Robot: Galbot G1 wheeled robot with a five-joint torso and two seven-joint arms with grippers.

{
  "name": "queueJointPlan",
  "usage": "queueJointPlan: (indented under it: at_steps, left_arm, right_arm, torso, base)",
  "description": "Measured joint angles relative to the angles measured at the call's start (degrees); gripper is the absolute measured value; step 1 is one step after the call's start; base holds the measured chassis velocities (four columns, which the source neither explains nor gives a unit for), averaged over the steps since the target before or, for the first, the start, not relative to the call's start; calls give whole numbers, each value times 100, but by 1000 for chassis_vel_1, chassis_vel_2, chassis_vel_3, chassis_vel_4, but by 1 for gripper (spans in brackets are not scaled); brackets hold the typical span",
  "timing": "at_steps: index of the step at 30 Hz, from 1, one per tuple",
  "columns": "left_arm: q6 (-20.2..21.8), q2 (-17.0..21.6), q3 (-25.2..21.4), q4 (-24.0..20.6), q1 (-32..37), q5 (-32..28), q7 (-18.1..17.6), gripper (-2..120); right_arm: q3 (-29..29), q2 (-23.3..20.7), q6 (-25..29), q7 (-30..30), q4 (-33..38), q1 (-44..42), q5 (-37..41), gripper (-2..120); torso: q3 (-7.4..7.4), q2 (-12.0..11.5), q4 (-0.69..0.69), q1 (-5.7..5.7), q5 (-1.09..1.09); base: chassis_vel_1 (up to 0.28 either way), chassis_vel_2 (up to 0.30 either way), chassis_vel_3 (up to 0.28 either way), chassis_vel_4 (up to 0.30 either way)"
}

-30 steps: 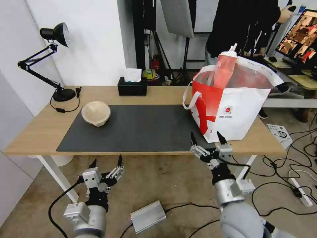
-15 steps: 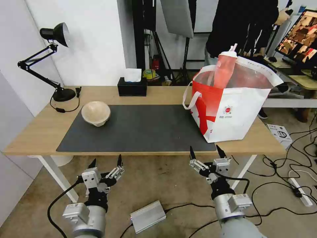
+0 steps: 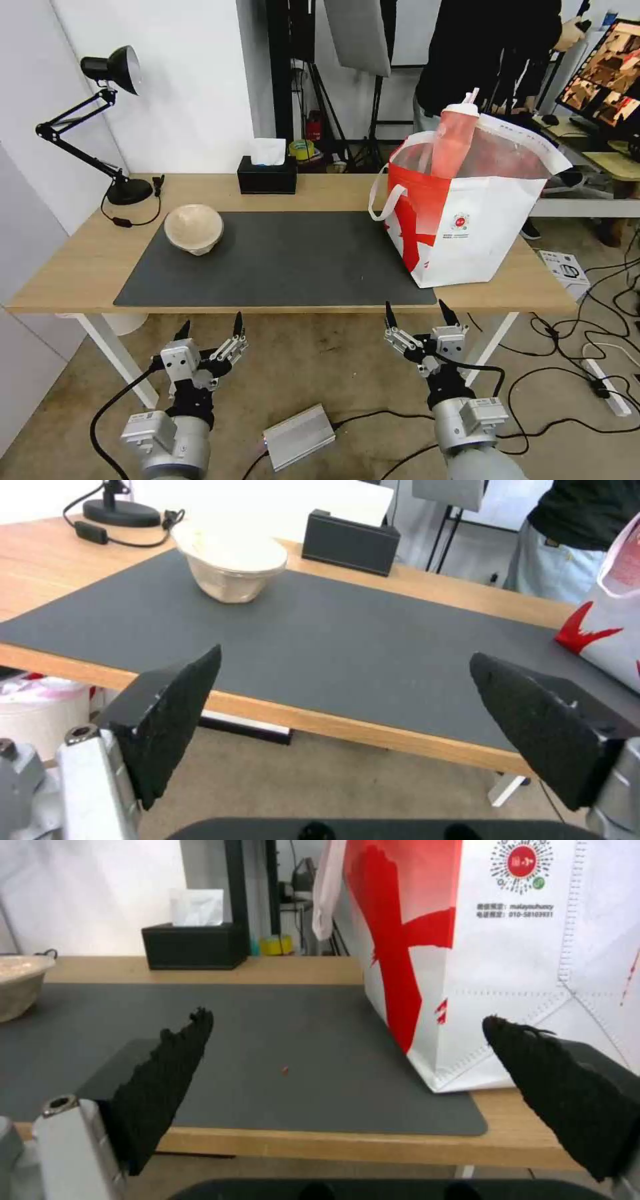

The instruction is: Pick up the trash from the table and place it into the takeout bag.

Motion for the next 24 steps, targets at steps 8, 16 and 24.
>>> queueJointPlan:
  at_steps: [8, 16, 24]
  left_arm:
    - [-6, 20, -25, -11, -5, -19, 0, 100]
    - [-9, 12, -18, -11, -27, -33, 0, 100]
    - [-289, 74, -181, -29, -265, -396, -17, 100]
  right_arm:
    - [-4, 0, -1, 9, 0, 13, 10, 100]
    - [-5, -2, -2, 9, 0, 17, 13, 100]
    - [-5, -2, -2, 8, 0, 19, 17, 100]
  torso:
    - [0, -1, 0, 0, 0]
    - [0, -1, 0, 0, 0]
    - [0, 0, -1, 0, 0]
  base:
    - [0, 0, 0, 0]
    - [0, 0, 0, 0]
    - [0, 0, 0, 0]
